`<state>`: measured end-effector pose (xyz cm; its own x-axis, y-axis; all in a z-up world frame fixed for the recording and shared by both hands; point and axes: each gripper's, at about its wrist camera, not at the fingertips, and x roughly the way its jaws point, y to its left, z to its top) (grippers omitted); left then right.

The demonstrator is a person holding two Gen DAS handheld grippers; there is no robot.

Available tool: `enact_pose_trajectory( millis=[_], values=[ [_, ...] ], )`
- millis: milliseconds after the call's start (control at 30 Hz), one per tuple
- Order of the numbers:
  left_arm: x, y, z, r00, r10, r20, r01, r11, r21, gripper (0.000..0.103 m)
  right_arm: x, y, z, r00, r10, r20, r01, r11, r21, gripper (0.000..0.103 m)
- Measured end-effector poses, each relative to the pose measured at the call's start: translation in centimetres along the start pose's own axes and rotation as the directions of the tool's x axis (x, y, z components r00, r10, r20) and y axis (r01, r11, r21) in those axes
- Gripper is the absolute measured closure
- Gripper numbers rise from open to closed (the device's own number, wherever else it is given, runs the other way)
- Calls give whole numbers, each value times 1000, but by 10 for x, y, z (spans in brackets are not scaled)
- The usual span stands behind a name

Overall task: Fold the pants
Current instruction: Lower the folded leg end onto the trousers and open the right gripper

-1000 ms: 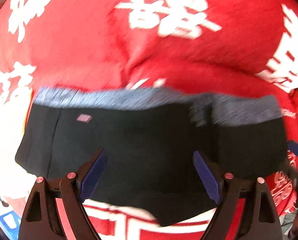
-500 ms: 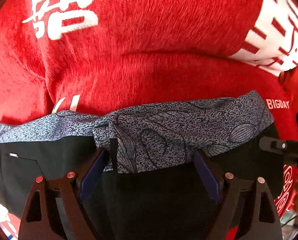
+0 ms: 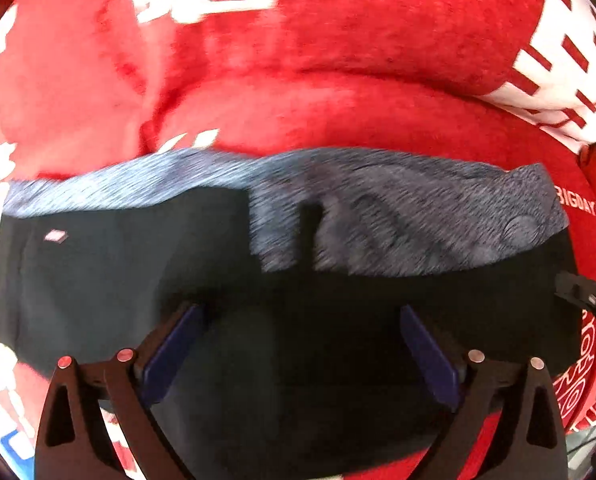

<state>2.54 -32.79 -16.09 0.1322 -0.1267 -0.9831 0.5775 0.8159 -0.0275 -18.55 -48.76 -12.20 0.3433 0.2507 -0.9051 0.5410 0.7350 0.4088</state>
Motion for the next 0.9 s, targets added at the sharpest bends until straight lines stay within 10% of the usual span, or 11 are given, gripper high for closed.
enact_pose_trajectory(
  millis=[100, 533, 900],
  values=[
    [-15, 22, -17, 999, 39, -11, -39, 998, -55, 3, -20, -3, -16, 999, -45, 20, 45, 999, -12, 34],
    [-51, 74, -103, 980, 141, -138, -183, 913, -365, 3, -32, 24, -73, 990, -76, -121, 49, 976, -212, 34],
    [-45, 101, -133, 973, 153, -174, -211, 895, -392, 3, -20, 81, -81, 992, 12, -127, -47, 959, -281, 34]
  ],
)
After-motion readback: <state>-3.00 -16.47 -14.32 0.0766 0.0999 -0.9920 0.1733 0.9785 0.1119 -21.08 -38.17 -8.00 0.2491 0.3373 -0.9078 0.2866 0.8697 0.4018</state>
